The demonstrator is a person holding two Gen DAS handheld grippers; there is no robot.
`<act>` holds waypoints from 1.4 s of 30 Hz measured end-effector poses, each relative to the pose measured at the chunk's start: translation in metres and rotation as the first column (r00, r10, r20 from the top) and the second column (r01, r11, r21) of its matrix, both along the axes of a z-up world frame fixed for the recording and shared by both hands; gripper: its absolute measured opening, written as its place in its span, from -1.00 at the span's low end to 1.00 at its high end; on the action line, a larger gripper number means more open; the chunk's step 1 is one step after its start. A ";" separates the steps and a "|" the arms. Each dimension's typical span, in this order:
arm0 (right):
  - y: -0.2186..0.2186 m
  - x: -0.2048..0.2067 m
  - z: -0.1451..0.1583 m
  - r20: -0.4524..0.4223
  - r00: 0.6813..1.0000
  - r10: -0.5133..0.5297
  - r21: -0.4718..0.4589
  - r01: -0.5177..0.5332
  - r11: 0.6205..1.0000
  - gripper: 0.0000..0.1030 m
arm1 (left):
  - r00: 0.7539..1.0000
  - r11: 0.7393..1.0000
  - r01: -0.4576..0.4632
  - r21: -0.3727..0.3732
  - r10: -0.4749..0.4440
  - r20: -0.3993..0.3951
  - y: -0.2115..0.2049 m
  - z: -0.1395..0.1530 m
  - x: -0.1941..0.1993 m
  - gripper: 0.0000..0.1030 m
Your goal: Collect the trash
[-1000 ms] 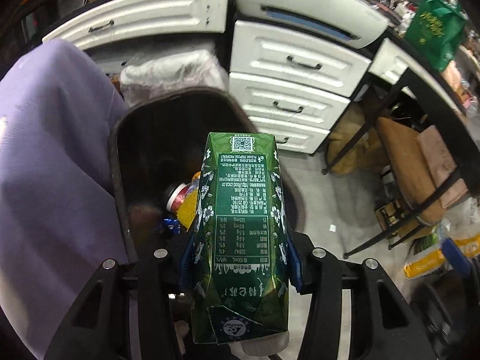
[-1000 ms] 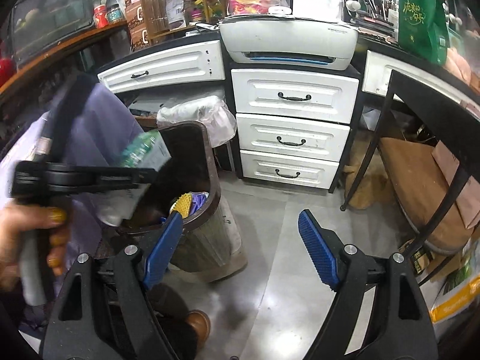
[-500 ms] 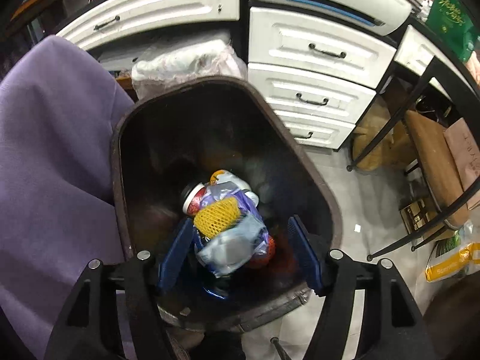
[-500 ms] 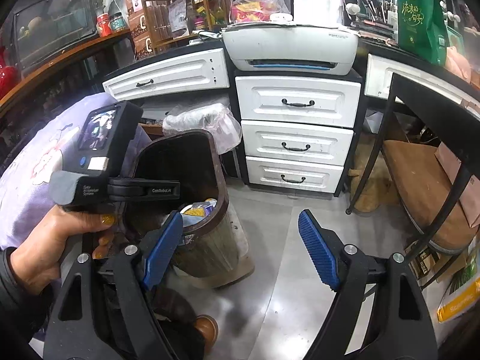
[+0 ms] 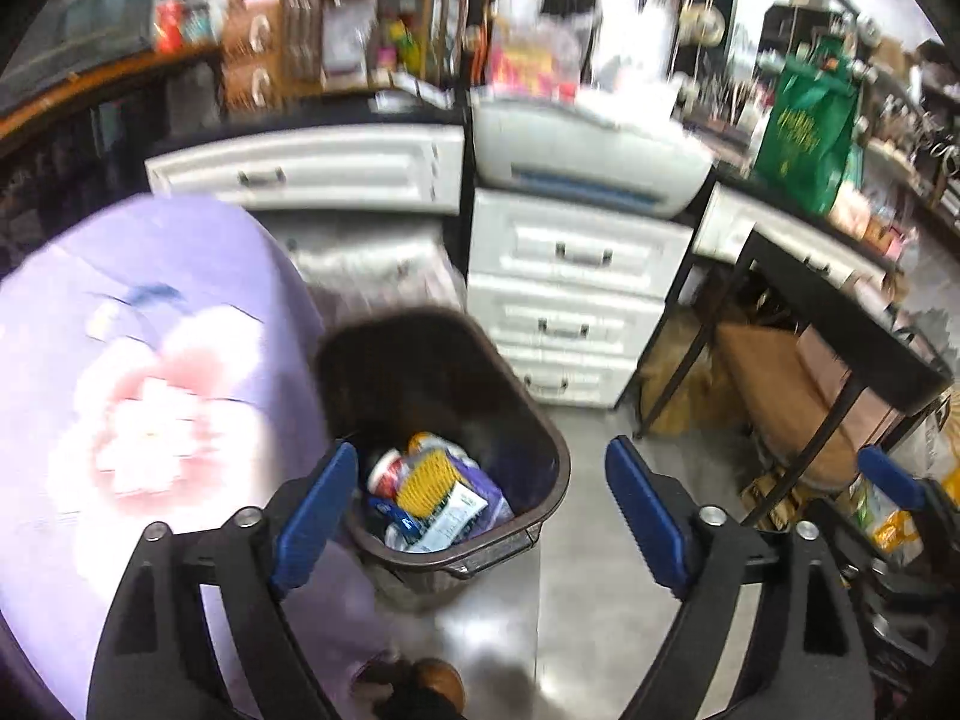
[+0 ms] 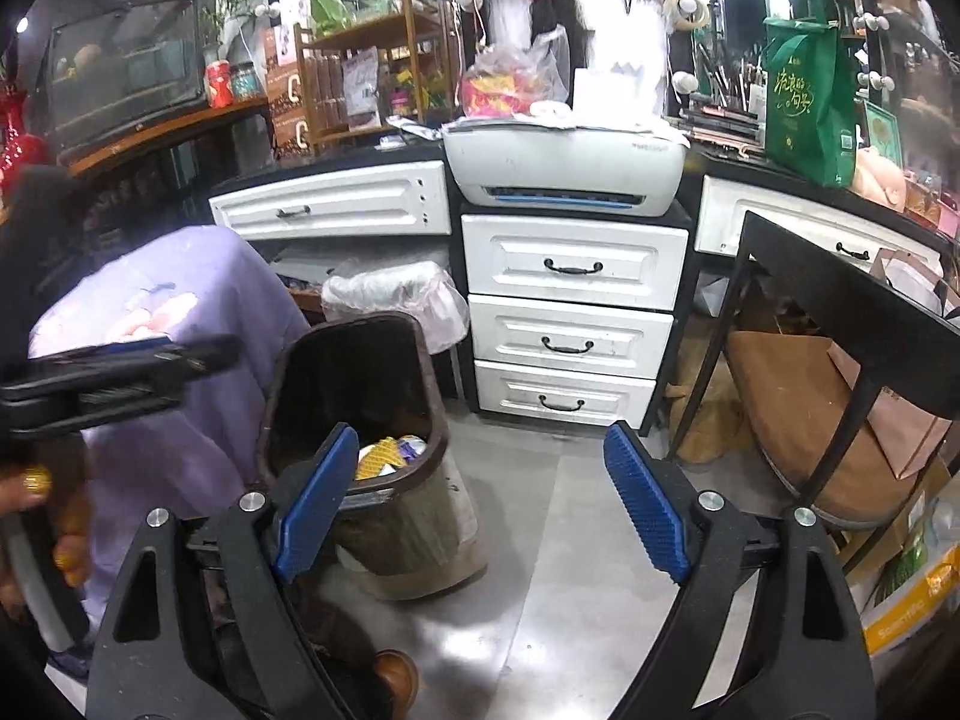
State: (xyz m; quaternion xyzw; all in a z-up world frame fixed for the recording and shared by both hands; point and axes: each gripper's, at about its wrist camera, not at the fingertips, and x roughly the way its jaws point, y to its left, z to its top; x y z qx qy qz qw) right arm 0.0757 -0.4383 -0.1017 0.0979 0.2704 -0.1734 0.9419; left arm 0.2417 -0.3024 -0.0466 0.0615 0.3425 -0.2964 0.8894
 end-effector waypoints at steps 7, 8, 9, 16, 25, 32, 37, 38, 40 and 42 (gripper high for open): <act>0.043 -0.023 0.033 0.066 0.997 0.044 0.020 -0.046 0.999 0.84 | 0.985 0.996 -0.021 -0.085 0.035 0.168 0.060 0.049 -0.055 0.89; 0.051 -0.025 0.037 0.076 0.995 0.058 0.016 -0.059 0.998 0.84 | 0.981 0.997 -0.025 -0.078 0.039 0.192 0.070 0.054 -0.064 0.89; 0.060 -0.027 0.041 0.081 0.994 0.071 0.008 -0.072 0.997 0.85 | 0.978 0.997 -0.031 -0.074 0.046 0.203 0.080 0.058 -0.071 0.89; 0.132 -0.051 0.061 0.138 0.978 0.153 -0.044 -0.148 0.988 0.89 | 0.964 0.986 -0.125 -0.110 0.147 0.222 0.154 0.066 -0.106 0.90; 0.187 -0.072 0.063 0.123 0.968 0.217 -0.059 -0.211 0.976 0.89 | 0.922 0.960 -0.269 -0.081 0.281 0.266 0.223 0.063 -0.144 0.90; 0.222 -0.109 0.063 0.118 0.953 0.279 -0.106 -0.267 0.958 0.89 | 0.901 0.949 -0.300 -0.096 0.315 0.298 0.251 0.063 -0.182 0.90; 0.238 -0.142 0.069 0.153 0.938 0.311 -0.157 -0.288 0.945 0.89 | 0.887 0.946 -0.302 -0.119 0.324 0.328 0.263 0.070 -0.207 0.90; 0.240 -0.148 0.071 0.160 0.935 0.317 -0.162 -0.292 0.943 0.89 | 0.884 0.945 -0.303 -0.126 0.328 0.332 0.265 0.072 -0.211 0.90; 0.244 -0.162 0.077 0.183 0.926 0.330 -0.176 -0.300 0.938 0.89 | 0.882 0.944 -0.301 -0.134 0.329 0.337 0.268 0.074 -0.219 0.90; 0.246 -0.173 0.081 0.207 0.919 0.335 -0.191 -0.298 0.935 0.89 | 0.877 0.941 -0.309 -0.141 0.339 0.340 0.272 0.075 -0.227 0.90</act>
